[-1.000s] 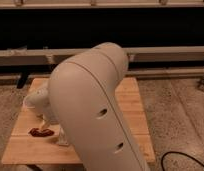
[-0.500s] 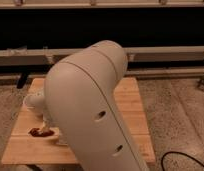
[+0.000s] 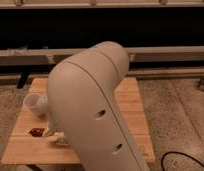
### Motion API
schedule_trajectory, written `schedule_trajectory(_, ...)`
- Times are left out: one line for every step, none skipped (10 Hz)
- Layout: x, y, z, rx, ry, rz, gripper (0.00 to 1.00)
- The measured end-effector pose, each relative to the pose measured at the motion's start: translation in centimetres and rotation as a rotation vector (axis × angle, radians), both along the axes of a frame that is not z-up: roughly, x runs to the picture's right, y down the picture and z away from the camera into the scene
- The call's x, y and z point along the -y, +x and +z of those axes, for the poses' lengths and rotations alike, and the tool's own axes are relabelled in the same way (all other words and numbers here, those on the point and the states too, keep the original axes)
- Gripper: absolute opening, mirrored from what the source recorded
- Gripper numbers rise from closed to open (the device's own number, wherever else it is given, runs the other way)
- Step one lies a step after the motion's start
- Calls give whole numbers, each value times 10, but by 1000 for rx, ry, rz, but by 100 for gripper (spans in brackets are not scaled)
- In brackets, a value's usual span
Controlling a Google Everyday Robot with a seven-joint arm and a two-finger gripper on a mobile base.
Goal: Place the white sponge in the ceramic bowl
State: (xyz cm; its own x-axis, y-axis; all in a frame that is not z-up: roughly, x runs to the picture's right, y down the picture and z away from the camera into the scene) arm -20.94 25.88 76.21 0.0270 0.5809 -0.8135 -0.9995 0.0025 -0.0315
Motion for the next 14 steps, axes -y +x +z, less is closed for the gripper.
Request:
schedule_trajectory(-6, 0, 5, 0, -14, -3, 100)
schedule_trajectory(-11, 2, 11, -4, -32, -5, 100)
schedule_trajectory(-14, 5, 15, -11, -45, -7, 100)
schedule_trajectory(-16, 7, 20, -18, -57, -15, 100)
schedule_trajectory(-18, 7, 23, -21, -62, -25, 100)
schedule_trajectory(-18, 8, 25, -25, -65, -30, 100)
schedule_trajectory(-19, 12, 25, -28, -65, -29, 95)
schedule_trajectory(-18, 14, 23, -26, -63, -23, 86)
schedule_trajectory(-18, 17, 22, -25, -64, -18, 76)
schedule_trajectory(-17, 18, 22, -25, -65, -20, 67)
schedule_trajectory(-16, 16, 22, -24, -66, -22, 58)
schedule_trajectory(-18, 16, 23, -23, -67, -26, 46)
schedule_trajectory(-18, 19, 24, -22, -66, -24, 36)
schedule_trajectory(-15, 22, 22, -20, -61, -27, 28)
